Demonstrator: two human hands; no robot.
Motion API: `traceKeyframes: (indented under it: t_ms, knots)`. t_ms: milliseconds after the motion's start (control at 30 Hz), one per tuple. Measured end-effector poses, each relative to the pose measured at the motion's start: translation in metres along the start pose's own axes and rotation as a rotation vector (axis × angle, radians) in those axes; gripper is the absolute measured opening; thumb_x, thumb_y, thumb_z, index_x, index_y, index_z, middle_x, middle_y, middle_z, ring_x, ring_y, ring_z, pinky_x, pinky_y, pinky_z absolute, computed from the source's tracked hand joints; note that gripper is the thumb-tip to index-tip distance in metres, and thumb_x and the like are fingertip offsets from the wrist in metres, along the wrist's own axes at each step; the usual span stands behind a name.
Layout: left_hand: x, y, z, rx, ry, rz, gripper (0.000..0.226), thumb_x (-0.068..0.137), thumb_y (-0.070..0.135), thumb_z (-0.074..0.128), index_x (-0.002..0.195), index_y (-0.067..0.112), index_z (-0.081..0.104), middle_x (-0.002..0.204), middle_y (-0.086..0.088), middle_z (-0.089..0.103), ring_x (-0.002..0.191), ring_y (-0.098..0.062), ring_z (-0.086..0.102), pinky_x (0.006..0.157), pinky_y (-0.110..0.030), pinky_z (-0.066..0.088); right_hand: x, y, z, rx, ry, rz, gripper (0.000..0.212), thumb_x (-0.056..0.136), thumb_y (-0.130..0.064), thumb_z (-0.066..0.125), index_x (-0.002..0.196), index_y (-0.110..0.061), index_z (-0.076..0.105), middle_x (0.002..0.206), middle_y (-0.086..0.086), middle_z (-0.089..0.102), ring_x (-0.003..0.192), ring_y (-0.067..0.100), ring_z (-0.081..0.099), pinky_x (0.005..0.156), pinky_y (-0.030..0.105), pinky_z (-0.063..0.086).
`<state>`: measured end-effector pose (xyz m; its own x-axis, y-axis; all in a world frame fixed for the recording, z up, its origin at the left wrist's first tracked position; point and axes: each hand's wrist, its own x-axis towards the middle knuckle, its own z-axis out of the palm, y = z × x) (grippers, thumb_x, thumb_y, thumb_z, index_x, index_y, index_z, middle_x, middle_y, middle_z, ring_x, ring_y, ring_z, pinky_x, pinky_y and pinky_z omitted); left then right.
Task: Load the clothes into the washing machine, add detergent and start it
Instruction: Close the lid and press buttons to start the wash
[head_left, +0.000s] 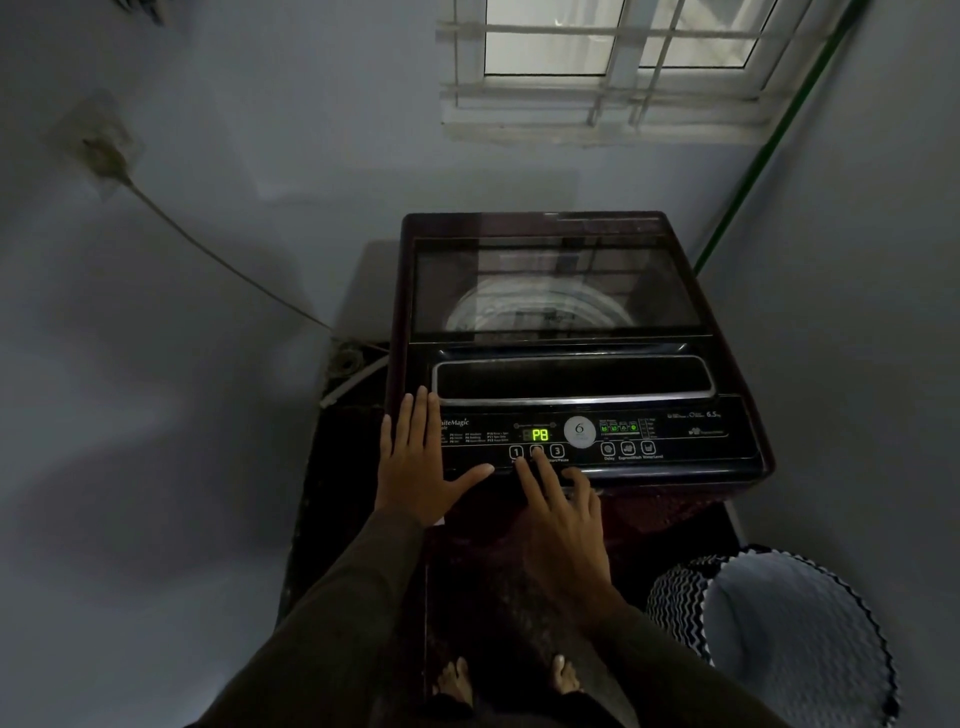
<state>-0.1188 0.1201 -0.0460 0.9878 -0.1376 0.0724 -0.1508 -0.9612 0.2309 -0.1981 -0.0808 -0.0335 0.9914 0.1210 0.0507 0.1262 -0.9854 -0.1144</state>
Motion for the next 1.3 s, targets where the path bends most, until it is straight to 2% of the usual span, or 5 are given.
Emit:
traceKeyframes:
  t_ms: [467,800,967,1133,1300]
  knots:
    - [0.0,0.0,0.0,-0.01,0.008,0.005,0.122,0.074,0.095,0.021,0.157,0.008,0.002,0.166,-0.009,0.0,0.153,-0.023,-0.004,0.122,-0.053,0.007,-0.003,0.002,0.002,-0.024,-0.033,-0.006,0.124,0.048,-0.054,0.09,0.152,-0.023,0.031,0.158,0.004,0.03,0.123,0.032,0.04,0.089,0.048,0.052]
    - [0.001,0.0,0.0,-0.011,0.02,0.007,0.121,0.074,0.094,0.021,0.157,0.007,0.007,0.165,-0.01,0.004,0.153,-0.024,0.0,0.122,-0.054,0.009,0.004,0.007,0.002,-0.041,-0.023,-0.038,0.119,0.043,-0.036,0.092,0.147,-0.022,0.037,0.152,0.004,0.041,0.118,0.033,0.042,0.084,0.046,0.053]
    - [0.0,0.0,0.001,0.004,0.002,0.0,0.122,0.073,0.095,0.017,0.157,0.008,0.001,0.166,-0.009,-0.001,0.153,-0.023,-0.005,0.123,-0.052,0.005,0.003,0.008,0.003,-0.032,-0.045,-0.031,0.122,0.045,-0.048,0.091,0.15,-0.024,0.034,0.154,0.003,0.037,0.121,0.033,0.042,0.088,0.048,0.052]
    - [0.0,0.0,0.001,-0.012,0.016,-0.001,0.122,0.074,0.095,0.019,0.157,0.008,0.001,0.166,-0.008,0.0,0.153,-0.022,-0.005,0.123,-0.051,0.005,0.004,0.007,0.0,-0.023,-0.025,-0.038,0.117,0.043,-0.04,0.091,0.146,-0.022,0.039,0.15,0.003,0.044,0.117,0.031,0.043,0.083,0.047,0.054]
    - [0.0,-0.001,0.003,-0.023,0.015,0.0,0.121,0.074,0.095,0.022,0.157,0.009,0.0,0.166,-0.007,-0.002,0.153,-0.021,-0.006,0.123,-0.052,0.005,0.007,0.014,-0.003,-0.012,-0.083,-0.057,0.114,0.05,-0.044,0.089,0.148,-0.027,0.034,0.154,-0.002,0.035,0.119,0.027,0.041,0.088,0.041,0.051]
